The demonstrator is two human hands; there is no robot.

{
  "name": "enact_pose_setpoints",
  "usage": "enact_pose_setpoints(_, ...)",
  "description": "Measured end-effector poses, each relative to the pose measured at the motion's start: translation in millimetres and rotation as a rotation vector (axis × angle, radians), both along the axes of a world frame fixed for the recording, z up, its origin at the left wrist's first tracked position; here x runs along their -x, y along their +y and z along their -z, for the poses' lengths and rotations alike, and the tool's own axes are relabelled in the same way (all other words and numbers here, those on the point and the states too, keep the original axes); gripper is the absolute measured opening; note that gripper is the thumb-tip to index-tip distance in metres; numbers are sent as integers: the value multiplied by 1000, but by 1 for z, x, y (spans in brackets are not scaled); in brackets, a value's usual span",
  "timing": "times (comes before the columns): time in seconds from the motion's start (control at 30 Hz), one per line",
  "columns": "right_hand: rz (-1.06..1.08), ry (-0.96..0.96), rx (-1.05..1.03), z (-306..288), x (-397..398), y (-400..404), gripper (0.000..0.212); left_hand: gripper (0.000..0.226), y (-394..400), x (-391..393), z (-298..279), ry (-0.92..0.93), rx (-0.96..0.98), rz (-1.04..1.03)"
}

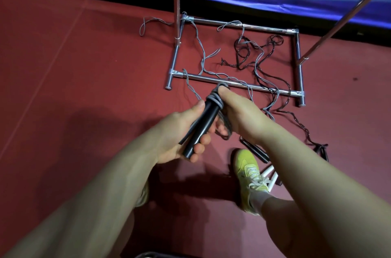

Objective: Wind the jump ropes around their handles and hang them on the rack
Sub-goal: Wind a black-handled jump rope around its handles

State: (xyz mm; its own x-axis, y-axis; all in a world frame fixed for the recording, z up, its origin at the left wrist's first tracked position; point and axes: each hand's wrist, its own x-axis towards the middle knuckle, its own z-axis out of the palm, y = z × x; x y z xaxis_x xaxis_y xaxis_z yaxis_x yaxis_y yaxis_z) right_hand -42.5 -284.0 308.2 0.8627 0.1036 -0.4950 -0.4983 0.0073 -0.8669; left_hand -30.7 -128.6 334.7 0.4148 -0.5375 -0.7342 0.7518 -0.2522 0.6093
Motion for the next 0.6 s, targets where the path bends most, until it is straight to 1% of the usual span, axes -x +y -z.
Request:
enact_pose_setpoints(0.1, -60, 47, 110, -7, 6, -7, 60, 56, -1, 4, 4, -104, -103, -4)
enact_pose_setpoints(0.23, 4, 119, 191, -6, 7, -6, 58, 57, -6, 6, 8, -194, -194, -28)
enact_pose_setpoints(0.33, -27, 128, 359, -1, 6, -4, 63, 57, -9, 6, 13, -272, -280, -37)
enact_pose_setpoints(0.47, -31, 109, 593, 1, 6, 2, 67, 59, -12, 2, 18, -330, -339, -52)
enact_pose_setpoints(0.53, -22, 89, 602, 3, 6, 6, 70, 59, -10, 0, 23, -394, -393, -24)
enact_pose_setpoints(0.6, -16, 114, 468, 7, 7, 12, 73, 59, -6, -2, 26, -524, -489, 39)
